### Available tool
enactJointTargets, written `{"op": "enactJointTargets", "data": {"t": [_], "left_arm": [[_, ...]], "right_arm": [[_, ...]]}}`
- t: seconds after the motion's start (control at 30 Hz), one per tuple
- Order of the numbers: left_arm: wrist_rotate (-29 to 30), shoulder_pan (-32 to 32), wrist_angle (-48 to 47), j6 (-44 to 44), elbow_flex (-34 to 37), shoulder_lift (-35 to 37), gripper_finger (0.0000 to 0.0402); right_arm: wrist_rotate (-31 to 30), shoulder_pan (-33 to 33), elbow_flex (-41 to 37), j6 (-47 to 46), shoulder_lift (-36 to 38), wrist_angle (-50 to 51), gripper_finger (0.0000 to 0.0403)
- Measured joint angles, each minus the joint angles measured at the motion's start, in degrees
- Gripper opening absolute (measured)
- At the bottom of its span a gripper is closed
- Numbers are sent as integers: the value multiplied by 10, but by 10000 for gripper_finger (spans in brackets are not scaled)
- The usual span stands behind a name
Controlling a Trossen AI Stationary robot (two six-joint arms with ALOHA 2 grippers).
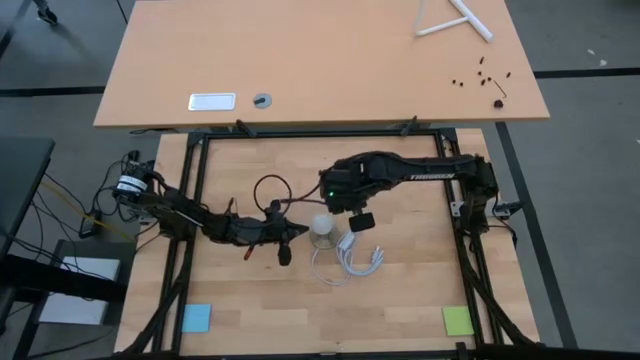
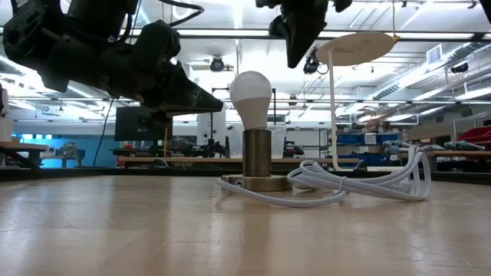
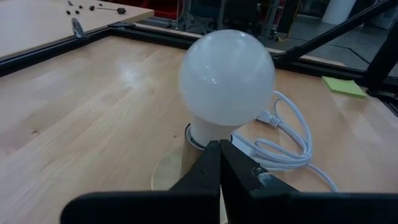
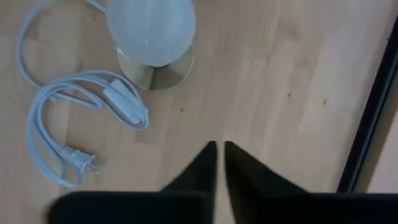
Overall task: Screw lightbulb
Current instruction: Insert the white lightbulb into the golden lamp
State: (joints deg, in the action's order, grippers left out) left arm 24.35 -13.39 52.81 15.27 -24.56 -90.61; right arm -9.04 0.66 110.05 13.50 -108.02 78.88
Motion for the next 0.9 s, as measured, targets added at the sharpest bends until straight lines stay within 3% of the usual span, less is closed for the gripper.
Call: {"op": "enactJointTargets", "data": {"t": [0.07,0.33,0.57,0.7,0.9], "left_arm": [[7,1,-3,1,0,0,4],[45,5,-5,14,0,0,4],[9,17,0,14,-19,-2,4],[-1,23,-29,-1,-40,-11,4],[-1,25,-37,-1,-43,-11,4]], "right_arm": [[11,-7,0,1,9,0,10],[17,-16,0,-30,14,-59,28],[85,-16,-1,4,-11,-102,24],[91,-8,-1,4,-25,-98,45],[91,5,-1,5,-25,-110,109]]}}
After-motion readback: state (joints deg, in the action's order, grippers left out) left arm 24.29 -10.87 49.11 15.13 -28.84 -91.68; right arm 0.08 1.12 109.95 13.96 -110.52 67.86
